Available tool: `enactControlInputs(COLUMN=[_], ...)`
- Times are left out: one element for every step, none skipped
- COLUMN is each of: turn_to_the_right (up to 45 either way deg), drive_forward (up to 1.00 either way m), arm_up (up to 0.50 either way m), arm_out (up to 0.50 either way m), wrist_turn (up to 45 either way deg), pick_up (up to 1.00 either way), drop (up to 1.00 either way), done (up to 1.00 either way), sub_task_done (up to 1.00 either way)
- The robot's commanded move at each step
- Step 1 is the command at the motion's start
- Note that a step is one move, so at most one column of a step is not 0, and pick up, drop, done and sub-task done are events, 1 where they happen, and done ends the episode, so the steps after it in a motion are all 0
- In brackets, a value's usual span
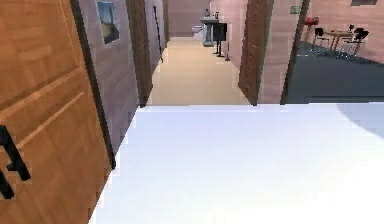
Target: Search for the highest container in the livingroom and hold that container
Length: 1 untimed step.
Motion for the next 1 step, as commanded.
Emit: enactControlInputs(turn_to_the_right=[0.0], drive_forward=[0.50], arm_up=[0.00], arm_out=[0.00], wrist_turn=[0.0], pick_up=[0.00], drop=[0.00], done=[0.00], sub_task_done=[0.00])
